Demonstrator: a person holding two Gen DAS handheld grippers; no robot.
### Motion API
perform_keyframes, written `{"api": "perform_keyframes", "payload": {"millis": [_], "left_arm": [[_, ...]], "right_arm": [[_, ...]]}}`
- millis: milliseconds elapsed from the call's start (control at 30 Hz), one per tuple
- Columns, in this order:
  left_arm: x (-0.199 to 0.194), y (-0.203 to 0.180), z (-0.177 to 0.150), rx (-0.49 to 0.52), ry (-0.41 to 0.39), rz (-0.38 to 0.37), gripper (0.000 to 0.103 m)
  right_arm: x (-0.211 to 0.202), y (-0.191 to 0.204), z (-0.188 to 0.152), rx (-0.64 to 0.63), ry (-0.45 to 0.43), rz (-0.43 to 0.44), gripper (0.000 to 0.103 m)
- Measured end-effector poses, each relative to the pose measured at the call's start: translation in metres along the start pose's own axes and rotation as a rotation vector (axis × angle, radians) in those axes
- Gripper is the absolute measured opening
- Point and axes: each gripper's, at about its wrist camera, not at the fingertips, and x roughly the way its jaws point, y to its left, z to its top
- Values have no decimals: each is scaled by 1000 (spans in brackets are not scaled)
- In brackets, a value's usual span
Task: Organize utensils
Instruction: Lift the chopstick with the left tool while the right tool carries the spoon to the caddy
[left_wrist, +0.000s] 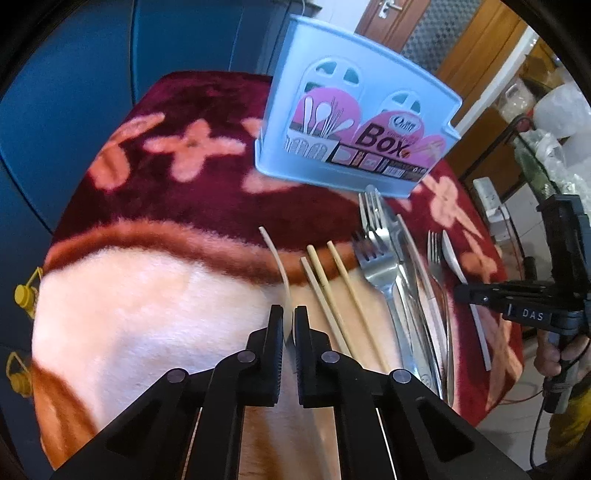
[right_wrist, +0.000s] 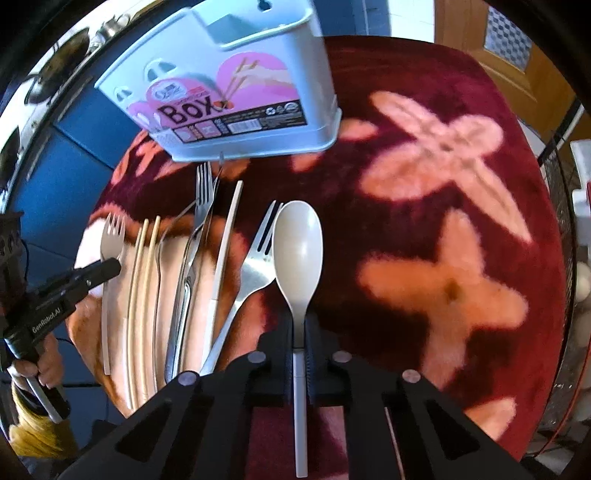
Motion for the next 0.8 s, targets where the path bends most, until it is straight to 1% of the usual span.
{"api": "perform_keyframes", "payload": {"millis": [167, 300, 467, 633, 800], "left_arm": [[-14, 4, 1, 33, -55, -12, 5], [-26, 8, 4, 55, -112, -32, 5], [-37, 8, 9, 104, -179, -49, 5], [-52, 0, 16, 163, -249, -74, 5], [-67, -12, 24, 182, -310, -106, 5]], "right_arm": [[-11, 3, -10, 42, -84, 19, 7], [-23, 6, -22, 95, -183, 37, 7], [-46, 10, -36, 129, -303, 26, 7], [-62, 30, -39, 109, -413, -11, 7], [-82, 43, -36, 81, -513, -10, 7]]}}
